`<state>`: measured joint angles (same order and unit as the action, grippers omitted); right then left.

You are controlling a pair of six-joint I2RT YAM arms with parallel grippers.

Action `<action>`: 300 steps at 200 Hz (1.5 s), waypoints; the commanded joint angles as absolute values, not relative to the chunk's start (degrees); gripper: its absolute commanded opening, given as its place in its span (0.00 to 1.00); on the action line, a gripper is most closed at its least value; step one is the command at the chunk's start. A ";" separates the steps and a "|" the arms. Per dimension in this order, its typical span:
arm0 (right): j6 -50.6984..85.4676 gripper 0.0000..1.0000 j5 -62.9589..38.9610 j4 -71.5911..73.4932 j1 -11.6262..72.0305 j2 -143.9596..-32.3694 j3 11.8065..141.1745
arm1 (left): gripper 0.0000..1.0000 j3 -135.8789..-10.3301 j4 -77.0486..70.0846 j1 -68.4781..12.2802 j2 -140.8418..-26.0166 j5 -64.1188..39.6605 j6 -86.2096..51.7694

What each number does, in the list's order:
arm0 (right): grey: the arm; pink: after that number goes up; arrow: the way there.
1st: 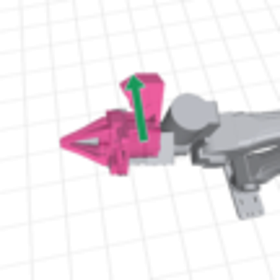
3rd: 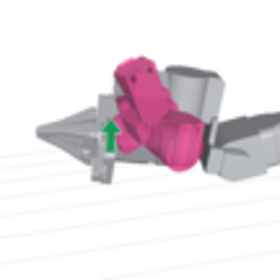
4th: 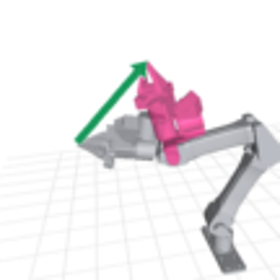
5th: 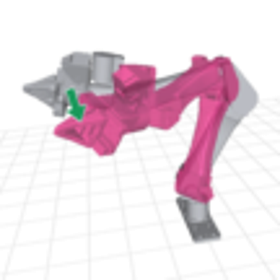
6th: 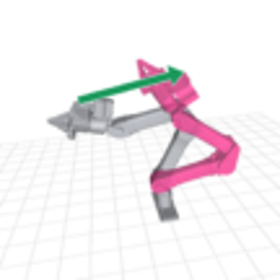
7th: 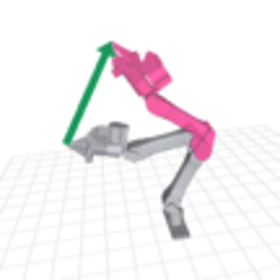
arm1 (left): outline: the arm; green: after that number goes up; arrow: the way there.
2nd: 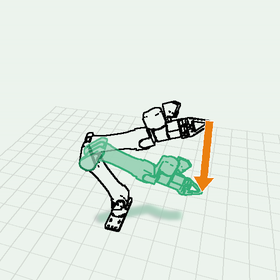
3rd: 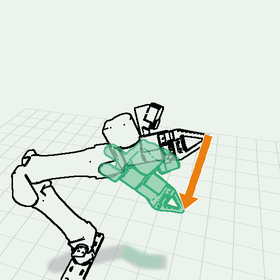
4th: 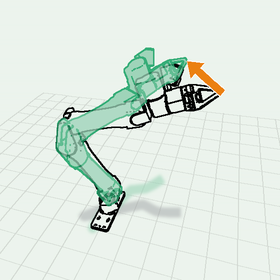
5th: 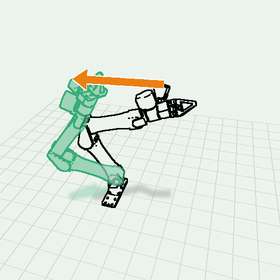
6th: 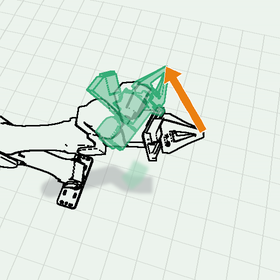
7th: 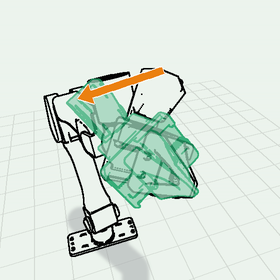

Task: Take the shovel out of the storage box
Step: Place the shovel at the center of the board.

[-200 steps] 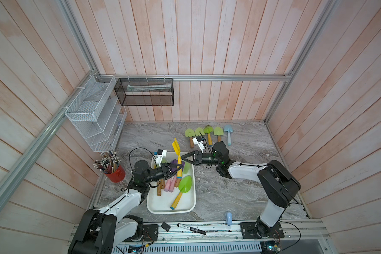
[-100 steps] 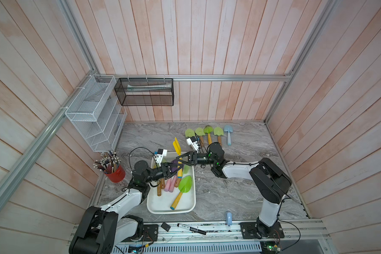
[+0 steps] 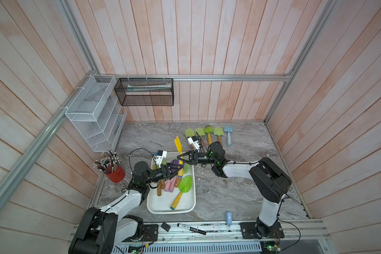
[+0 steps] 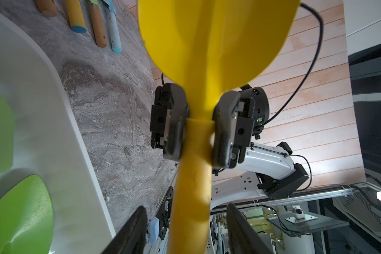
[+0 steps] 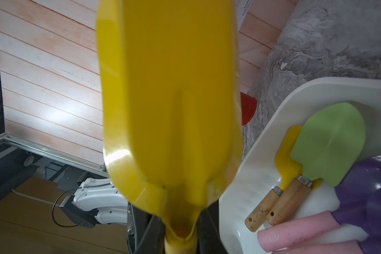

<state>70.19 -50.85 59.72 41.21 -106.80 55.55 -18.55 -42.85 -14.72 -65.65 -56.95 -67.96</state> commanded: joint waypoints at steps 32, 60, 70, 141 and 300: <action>63.19 0.04 -49.75 52.64 35.11 -100.75 53.73 | 0.60 -24.25 -19.23 -14.50 -60.48 -53.79 -53.51; 56.07 0.03 -48.01 40.30 30.47 -97.05 54.50 | 0.60 -27.48 -6.22 -14.63 -60.29 -49.56 -45.42; 52.83 0.03 -47.31 35.75 28.91 -95.85 55.24 | 0.60 -27.81 -4.01 -14.79 -60.33 -48.62 -44.37; 34.43 0.00 -35.79 6.15 16.43 -92.23 62.87 | 0.60 -31.24 10.26 -25.27 -60.64 -32.43 -35.75; 17.70 0.00 5.53 -15.25 7.66 -106.79 80.36 | 0.60 -26.17 16.82 -38.83 -54.13 -13.92 -37.97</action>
